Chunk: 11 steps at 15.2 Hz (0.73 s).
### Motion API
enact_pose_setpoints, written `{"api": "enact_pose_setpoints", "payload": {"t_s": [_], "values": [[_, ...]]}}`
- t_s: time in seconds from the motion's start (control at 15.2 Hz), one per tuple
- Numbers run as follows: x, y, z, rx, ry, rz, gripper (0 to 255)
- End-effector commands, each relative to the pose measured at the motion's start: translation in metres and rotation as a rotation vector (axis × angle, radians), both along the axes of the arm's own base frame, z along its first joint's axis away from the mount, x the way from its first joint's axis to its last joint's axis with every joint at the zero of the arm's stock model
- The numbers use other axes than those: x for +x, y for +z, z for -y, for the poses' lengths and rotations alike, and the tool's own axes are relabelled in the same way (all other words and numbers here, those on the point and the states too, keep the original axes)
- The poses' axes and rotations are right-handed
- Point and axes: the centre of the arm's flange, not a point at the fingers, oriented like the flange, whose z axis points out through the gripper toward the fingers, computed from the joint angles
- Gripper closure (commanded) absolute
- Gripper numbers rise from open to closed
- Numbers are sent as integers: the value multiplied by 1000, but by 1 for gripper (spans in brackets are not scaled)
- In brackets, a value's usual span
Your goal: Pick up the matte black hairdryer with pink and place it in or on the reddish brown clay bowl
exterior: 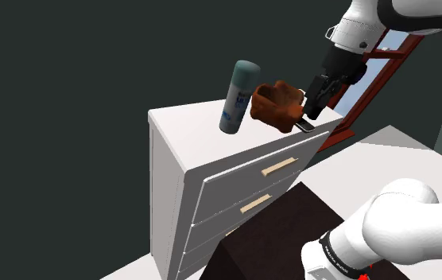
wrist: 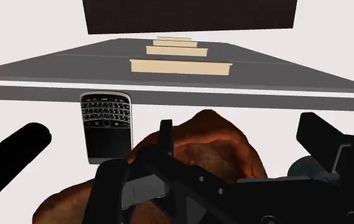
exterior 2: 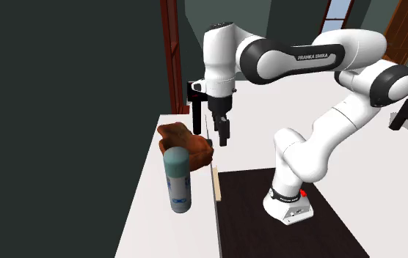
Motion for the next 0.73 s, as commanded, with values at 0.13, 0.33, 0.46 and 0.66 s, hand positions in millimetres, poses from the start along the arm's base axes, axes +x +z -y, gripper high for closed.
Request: {"api": "enact_pose_setpoints", "payload": {"t_s": [0.13,0.33,0.46,0.66], "values": [[-14,9,23,-9,-23,116,0],[-39,19,57,-23,-58,290,0],[-56,23,79,-32,-82,405,0],[-84,27,111,-46,-117,579,0]]}}
